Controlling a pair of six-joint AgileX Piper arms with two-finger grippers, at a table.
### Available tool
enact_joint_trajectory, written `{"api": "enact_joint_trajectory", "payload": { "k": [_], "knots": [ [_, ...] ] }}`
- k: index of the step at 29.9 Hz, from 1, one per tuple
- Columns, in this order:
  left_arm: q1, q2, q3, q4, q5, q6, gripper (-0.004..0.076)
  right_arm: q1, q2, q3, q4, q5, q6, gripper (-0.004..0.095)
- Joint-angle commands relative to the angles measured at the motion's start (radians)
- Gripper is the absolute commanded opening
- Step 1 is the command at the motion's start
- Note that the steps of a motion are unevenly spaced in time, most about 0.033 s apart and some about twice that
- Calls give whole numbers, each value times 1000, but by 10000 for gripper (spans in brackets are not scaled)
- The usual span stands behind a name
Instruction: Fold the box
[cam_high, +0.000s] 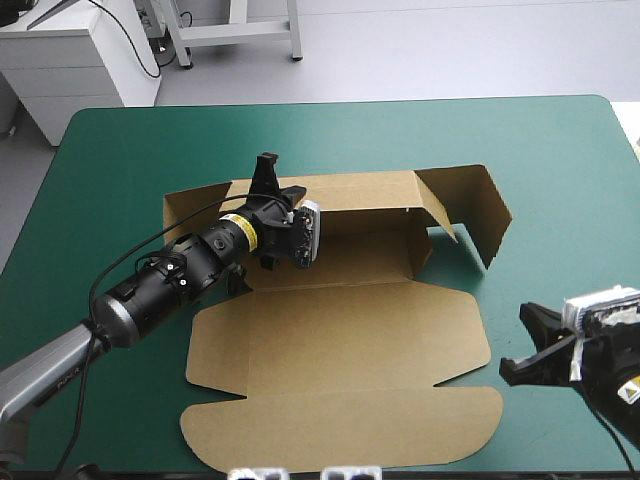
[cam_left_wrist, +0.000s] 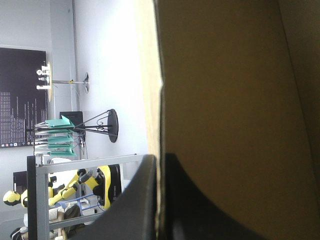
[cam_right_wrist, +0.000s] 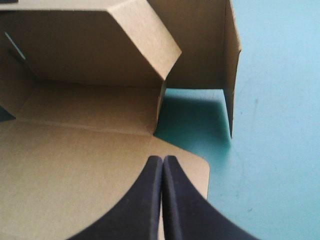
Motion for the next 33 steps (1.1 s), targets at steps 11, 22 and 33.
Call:
{"api": "enact_joint_trajectory", "payload": {
  "k": [11, 22, 33],
  "knots": [
    [10, -42, -19, 2, -74, -72, -8, -2, 523, -497, 33, 26, 74, -14],
    [10, -42, -19, 2, -105, -73, -8, 5, 969, -931, 90, 177, 0, -14],
    [10, -42, -19, 2, -164, -73, -8, 259, 1207, -1147, -243, 127, 212, -11]
  ]
}}
